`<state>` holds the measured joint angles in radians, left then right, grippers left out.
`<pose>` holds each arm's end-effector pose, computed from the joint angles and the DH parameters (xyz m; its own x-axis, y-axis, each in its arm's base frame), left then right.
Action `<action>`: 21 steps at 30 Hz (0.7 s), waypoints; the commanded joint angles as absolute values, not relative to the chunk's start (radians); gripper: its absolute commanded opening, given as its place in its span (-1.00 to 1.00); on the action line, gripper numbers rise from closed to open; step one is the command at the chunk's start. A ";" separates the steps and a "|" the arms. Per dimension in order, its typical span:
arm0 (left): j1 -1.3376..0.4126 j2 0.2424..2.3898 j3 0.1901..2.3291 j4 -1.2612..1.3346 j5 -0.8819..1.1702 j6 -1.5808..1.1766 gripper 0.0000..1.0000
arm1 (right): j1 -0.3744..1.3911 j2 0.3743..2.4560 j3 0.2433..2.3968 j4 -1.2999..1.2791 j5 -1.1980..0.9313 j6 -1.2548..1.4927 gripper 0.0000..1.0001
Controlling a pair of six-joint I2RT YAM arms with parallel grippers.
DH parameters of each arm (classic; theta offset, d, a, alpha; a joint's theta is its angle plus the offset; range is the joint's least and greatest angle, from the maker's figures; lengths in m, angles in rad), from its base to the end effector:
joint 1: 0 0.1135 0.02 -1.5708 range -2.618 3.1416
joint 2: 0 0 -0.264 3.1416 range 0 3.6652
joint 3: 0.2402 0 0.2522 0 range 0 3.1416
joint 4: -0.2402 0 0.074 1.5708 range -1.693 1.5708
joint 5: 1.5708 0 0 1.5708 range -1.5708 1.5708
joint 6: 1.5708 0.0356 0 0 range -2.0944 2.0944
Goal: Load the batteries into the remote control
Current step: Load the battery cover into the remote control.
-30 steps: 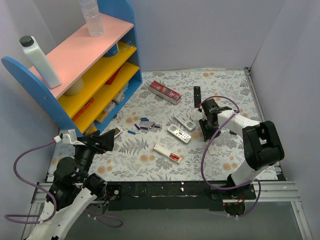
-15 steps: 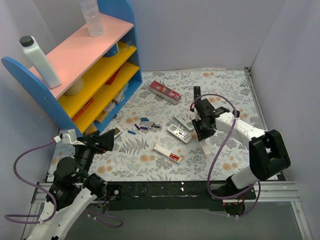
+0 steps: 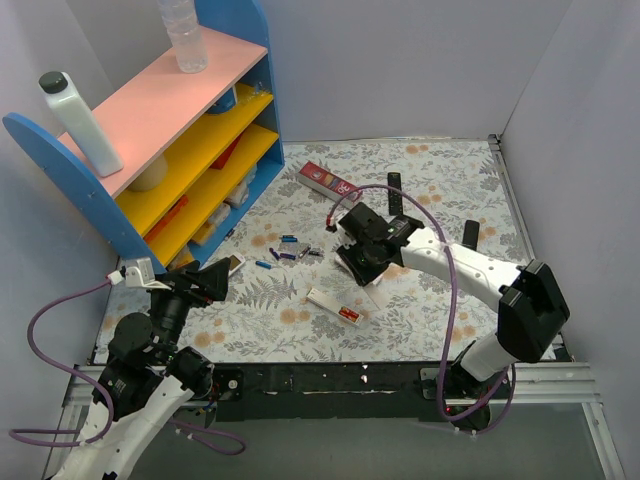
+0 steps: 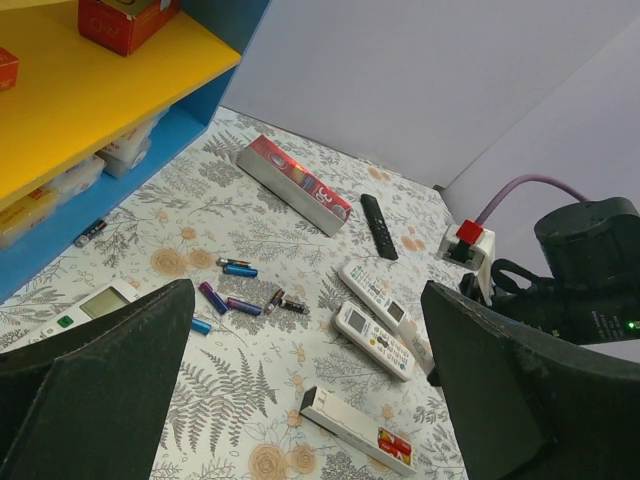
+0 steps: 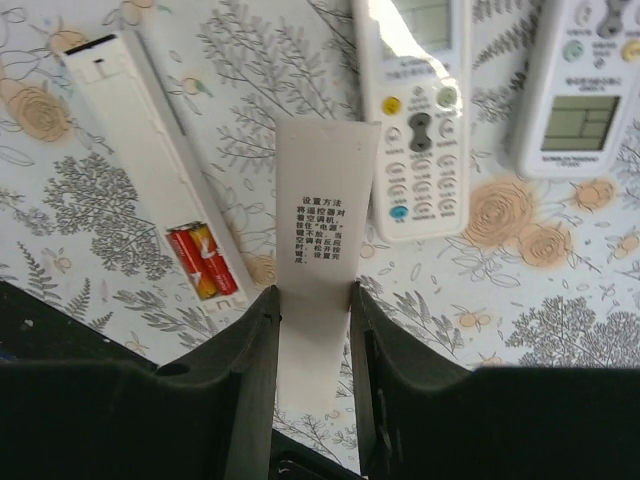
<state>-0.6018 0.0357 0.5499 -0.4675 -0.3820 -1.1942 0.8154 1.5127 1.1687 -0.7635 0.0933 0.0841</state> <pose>0.0461 -0.0156 0.3006 -0.1889 -0.9171 -0.3512 0.1161 0.3343 -0.9353 0.2111 0.2193 0.2530 -0.6696 -0.5891 -0.4523 -0.6423 0.7651 -0.0455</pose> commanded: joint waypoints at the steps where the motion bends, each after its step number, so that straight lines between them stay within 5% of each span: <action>1: -0.603 0.052 0.549 -0.480 -0.400 -1.192 0.96 | 0.891 1.587 1.242 -0.798 0.083 0.057 -0.61; 21: -0.603 0.043 0.549 -0.485 -0.411 -1.197 0.96 | 1.065 1.789 1.350 -0.781 0.054 -0.040 -0.60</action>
